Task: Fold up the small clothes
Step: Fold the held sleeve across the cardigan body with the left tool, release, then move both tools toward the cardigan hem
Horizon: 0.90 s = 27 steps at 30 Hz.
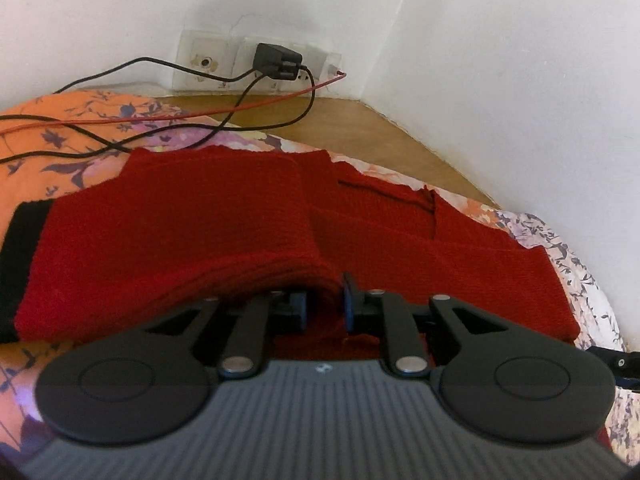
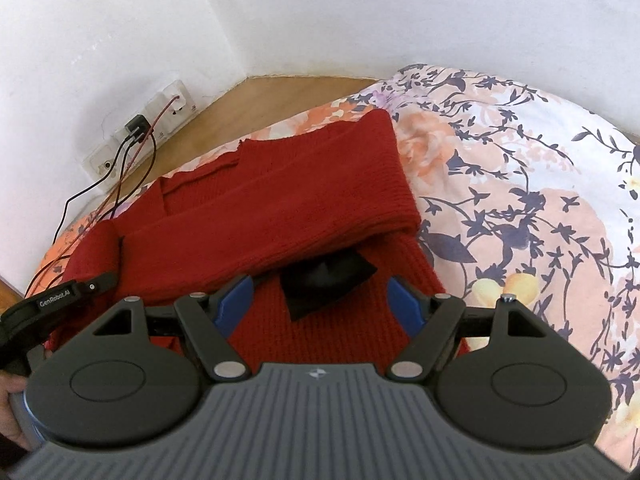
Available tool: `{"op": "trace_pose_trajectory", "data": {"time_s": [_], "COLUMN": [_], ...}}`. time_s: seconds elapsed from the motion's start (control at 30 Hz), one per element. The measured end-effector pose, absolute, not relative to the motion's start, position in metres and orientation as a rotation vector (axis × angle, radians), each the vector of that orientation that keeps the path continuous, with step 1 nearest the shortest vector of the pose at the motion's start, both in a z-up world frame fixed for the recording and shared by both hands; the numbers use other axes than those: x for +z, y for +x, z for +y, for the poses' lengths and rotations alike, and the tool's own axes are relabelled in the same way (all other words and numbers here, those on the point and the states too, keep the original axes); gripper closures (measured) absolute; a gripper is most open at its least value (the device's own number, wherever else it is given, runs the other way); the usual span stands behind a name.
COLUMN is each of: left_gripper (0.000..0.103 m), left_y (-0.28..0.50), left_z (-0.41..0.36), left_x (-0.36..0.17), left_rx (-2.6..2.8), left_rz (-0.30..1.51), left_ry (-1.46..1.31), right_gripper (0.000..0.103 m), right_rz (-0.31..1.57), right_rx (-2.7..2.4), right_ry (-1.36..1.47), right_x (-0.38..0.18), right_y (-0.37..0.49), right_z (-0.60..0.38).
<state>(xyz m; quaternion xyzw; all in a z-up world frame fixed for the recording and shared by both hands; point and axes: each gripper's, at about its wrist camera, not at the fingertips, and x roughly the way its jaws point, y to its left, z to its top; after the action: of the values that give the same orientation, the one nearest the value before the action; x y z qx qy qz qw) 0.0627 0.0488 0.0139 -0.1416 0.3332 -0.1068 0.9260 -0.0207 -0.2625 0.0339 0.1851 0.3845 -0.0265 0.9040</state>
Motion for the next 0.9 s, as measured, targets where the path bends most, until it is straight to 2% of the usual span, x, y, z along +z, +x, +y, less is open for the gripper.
{"op": "trace_pose_trajectory", "data": {"time_s": [0.27,0.9], "left_gripper": [0.065,0.064], "left_y": [0.054,0.005], "left_z": [0.045,0.102], "left_x": [0.025,0.056], "left_rx": [-0.239,-0.198], "left_rz": [0.717,0.815], "left_ry": [-0.274,-0.227], "right_gripper": [0.023,0.023], "right_rz": [0.792,0.773], "right_rx": [-0.029,0.112], "right_ry": [0.375,0.351], "right_x": [0.034,0.048], "right_y": [-0.019,-0.024], "right_z": [-0.258,-0.194]}}
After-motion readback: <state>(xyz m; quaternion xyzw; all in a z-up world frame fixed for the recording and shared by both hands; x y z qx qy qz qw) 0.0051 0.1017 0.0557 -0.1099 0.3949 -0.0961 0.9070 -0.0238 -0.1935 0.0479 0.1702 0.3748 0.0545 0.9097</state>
